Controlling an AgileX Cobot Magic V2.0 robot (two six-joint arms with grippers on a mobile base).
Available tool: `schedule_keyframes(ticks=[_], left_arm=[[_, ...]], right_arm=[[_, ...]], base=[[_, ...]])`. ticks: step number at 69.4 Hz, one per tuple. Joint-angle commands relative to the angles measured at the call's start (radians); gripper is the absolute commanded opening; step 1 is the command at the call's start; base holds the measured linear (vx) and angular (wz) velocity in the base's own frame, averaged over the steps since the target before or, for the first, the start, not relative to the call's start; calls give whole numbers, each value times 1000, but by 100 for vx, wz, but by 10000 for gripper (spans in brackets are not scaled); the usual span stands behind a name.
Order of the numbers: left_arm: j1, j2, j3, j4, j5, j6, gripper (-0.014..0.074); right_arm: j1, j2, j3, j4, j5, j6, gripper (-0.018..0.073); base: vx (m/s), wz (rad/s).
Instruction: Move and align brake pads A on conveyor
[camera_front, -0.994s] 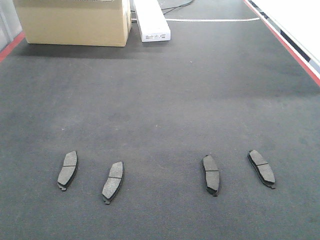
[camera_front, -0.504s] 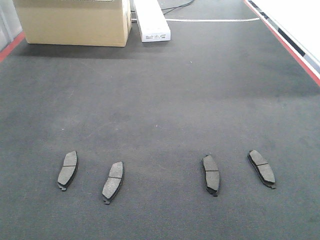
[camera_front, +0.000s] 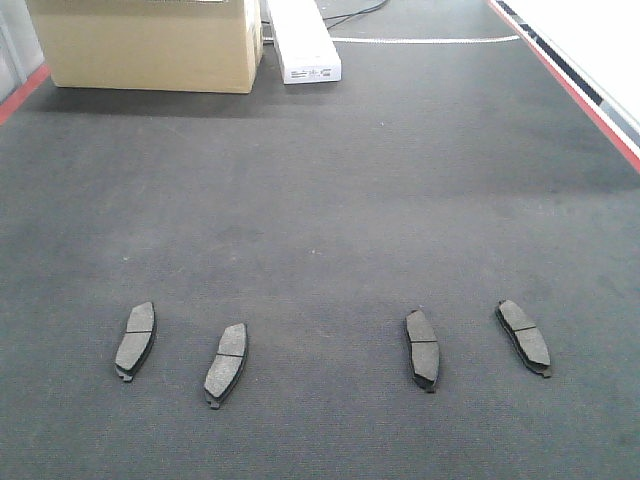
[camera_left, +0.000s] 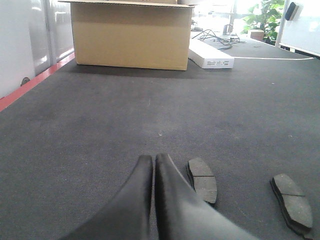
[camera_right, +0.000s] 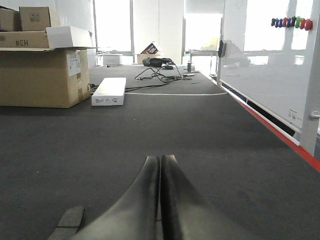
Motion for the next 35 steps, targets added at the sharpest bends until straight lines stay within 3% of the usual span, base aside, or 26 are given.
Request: schedule_keyframes(ticks=[1, 35], left_arm=[[0, -14, 16, -9, -69, -2, -6], [0, -14, 16, -9, -69, -2, -6]], right_arm=[[-7, -9, 12, -1, -78, 0, -11], [-7, -9, 12, -1, -78, 0, -11]], base=[[0, 0], [0, 0]])
